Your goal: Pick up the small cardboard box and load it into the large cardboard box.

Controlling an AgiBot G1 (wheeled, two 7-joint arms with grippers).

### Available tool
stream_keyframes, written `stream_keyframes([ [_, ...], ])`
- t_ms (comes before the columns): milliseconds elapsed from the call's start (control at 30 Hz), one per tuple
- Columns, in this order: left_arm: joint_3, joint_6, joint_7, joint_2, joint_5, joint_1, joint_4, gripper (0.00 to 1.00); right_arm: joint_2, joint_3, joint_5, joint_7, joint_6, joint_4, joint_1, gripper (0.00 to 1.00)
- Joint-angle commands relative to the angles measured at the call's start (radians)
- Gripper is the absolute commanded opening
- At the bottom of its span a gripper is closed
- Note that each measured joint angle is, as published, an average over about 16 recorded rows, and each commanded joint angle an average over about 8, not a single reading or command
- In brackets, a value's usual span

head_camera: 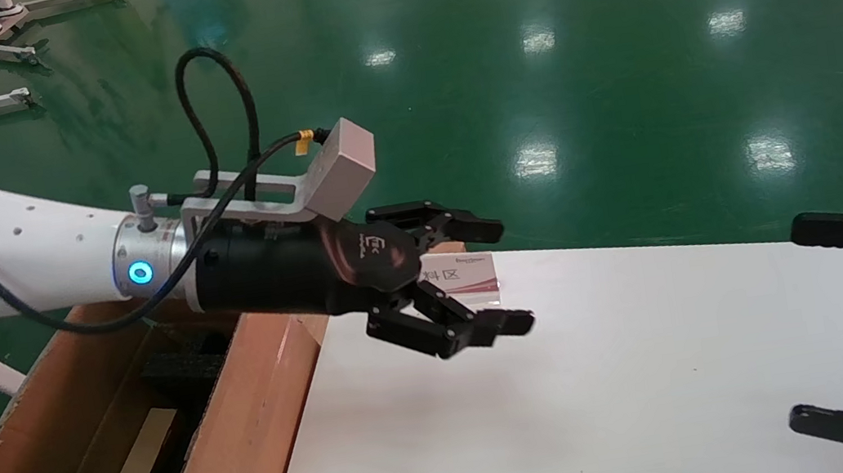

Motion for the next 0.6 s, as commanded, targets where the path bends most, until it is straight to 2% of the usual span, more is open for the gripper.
stream_keyframes([
  [33, -0.064, 0.01, -0.001, -0.002, 0.009, 0.04, -0.026, 1.0, 0.0, 0.0, 0.0, 0.0, 0.0, 0.0, 0.0, 1.0],
  [600, -0.607, 0.093, -0.012, -0.023, 0.082, 0.382, -0.248, 1.0, 0.0, -0.001, 0.001, 0.0, 0.0, 0.0, 0.0, 1.0],
])
